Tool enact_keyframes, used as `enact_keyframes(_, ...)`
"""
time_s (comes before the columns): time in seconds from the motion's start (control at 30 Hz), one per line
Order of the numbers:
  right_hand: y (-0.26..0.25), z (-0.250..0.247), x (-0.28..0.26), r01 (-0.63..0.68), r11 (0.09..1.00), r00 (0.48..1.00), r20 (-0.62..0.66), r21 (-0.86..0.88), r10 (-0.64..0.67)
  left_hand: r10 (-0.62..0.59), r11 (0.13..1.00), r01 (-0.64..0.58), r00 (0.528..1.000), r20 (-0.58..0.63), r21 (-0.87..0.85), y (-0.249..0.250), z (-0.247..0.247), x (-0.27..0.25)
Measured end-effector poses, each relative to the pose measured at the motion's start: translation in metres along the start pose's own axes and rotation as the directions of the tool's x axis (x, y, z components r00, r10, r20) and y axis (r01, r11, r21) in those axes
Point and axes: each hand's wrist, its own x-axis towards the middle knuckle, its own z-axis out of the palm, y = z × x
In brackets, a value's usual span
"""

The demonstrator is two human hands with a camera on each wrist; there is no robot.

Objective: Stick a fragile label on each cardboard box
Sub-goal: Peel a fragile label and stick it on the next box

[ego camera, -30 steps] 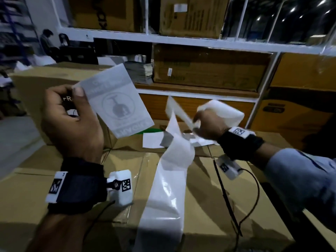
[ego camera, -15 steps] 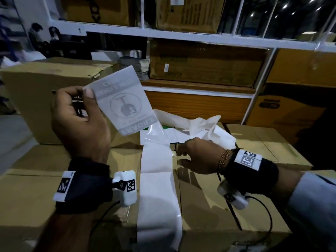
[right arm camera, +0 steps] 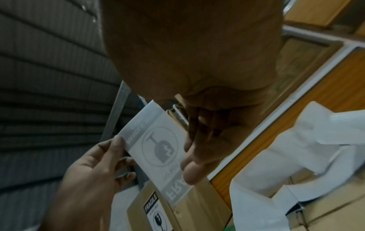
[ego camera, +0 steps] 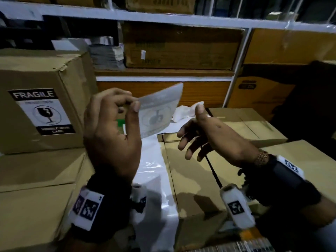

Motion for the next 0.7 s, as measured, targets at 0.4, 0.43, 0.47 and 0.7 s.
enact_keyframes(0.4,0.068,-0.062,-0.093,-0.072,0.911,0.976,-0.160,0.406,0.148,0.371,0.922,-0.386,0.868,0.330,-0.020,0.095,0.036,-0.074)
enact_keyframes(0.43,0.073,-0.068,-0.102,-0.064,0.894,0.975,-0.164,0.443,0.151,0.381,0.918,-0.395,0.860,0.339,-0.031,0.107,0.039,-0.079)
enact_keyframes(0.47,0.078,-0.076,-0.113,-0.061,0.877,0.974,-0.165,0.476,0.157,0.394,0.913,-0.406,0.853,0.342,-0.038,0.121,0.042,-0.085)
enact_keyframes(0.7,0.119,-0.138,-0.180,-0.022,0.904,0.936,-0.308,0.427,0.169,0.416,0.900,-0.433,0.819,0.396,-0.050,0.203,0.081,-0.119)
